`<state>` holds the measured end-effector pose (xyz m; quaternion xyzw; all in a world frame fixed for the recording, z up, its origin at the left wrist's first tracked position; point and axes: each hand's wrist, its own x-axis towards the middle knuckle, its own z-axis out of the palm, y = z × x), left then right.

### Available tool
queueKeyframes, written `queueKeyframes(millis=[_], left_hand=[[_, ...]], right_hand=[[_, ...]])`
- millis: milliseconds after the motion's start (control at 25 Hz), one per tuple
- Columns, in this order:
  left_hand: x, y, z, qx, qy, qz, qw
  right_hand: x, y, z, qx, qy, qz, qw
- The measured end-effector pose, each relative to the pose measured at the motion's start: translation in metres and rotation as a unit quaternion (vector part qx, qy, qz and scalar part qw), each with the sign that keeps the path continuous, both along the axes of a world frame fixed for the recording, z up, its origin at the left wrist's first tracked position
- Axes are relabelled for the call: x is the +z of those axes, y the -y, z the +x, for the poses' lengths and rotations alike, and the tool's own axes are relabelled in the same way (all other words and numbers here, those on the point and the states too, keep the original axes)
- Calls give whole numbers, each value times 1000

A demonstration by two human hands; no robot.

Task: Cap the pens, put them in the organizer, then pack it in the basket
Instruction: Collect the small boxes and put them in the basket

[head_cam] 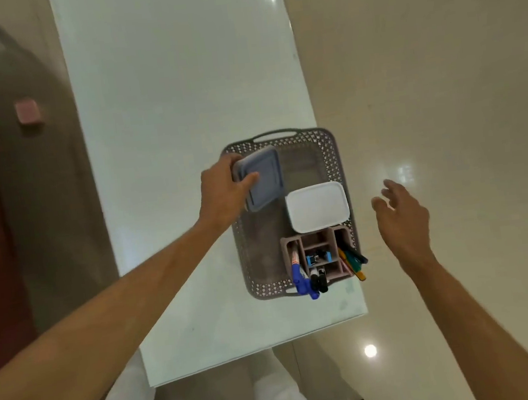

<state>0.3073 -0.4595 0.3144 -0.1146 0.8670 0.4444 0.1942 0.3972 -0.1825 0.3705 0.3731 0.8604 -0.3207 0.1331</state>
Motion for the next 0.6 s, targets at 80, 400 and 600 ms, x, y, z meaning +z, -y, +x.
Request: queueKeyframes(millis=[80,400,600], left_hand=[[-20,-14,-5,31,-4,-34,999],[-31,-59,9,167,92,-60,980],[-31,-72,3,124,84,-3,989]], right_hand=[[-30,-14,12,106,60,-22,992],[-42,-14,15,0,77,-211,975],[-43,-7,-11,-60,85,-339,935]])
